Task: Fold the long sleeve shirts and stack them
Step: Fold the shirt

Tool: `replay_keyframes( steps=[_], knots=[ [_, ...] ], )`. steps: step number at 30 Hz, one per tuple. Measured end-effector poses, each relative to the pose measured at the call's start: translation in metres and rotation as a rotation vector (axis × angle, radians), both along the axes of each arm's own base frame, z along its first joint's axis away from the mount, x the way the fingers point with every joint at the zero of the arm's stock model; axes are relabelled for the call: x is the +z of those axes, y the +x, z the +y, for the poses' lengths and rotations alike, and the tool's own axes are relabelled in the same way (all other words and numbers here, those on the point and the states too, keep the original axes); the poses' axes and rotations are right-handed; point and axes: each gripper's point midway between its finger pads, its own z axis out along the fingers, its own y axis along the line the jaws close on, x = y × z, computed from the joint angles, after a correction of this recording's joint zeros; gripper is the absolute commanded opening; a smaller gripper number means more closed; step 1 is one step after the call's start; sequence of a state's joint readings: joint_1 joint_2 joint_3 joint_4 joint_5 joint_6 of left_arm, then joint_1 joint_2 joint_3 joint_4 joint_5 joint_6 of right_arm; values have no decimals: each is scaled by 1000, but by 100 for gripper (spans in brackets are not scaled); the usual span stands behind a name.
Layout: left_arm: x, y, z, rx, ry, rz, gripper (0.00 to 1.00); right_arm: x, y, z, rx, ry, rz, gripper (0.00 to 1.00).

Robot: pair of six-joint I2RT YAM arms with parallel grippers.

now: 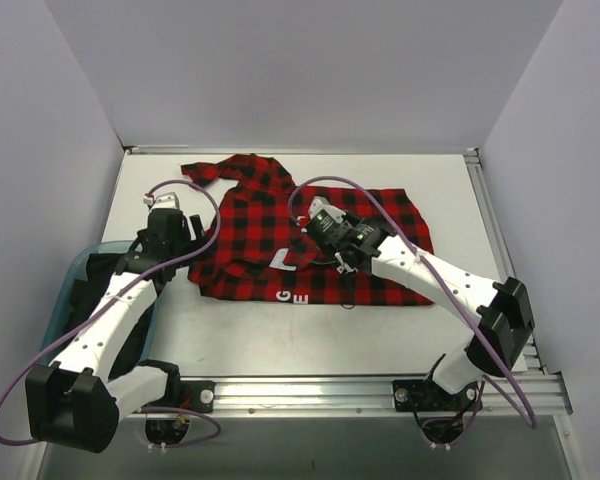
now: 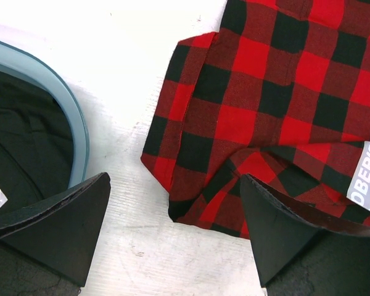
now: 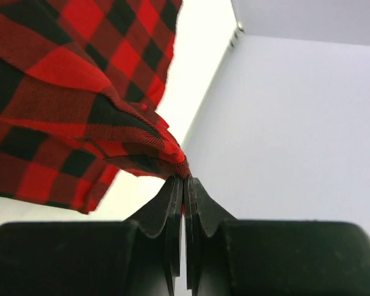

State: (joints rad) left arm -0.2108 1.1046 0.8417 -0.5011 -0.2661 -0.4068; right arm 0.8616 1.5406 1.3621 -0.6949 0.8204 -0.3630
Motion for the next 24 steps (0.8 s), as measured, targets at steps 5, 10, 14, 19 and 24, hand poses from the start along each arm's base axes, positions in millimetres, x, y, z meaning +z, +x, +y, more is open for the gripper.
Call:
replay_keyframes(
  steps=[5,10,14,19,24],
  knots=[
    [2,0,2,7,3,-6,95,-38,-16,-26,-26,-200,-2,15],
    [3,0,3,11,4,-12,95,-64,-40,-38,-23,-294,25,46],
    [3,0,3,11,4,-13,96,-69,-54,-27,-19,-221,28,62],
    [4,0,3,11,4,-14,95,-76,-69,-17,-89,28,98,61],
    [4,0,2,9,2,-14,96,-68,-61,-47,-430,567,89,57]
  ],
)
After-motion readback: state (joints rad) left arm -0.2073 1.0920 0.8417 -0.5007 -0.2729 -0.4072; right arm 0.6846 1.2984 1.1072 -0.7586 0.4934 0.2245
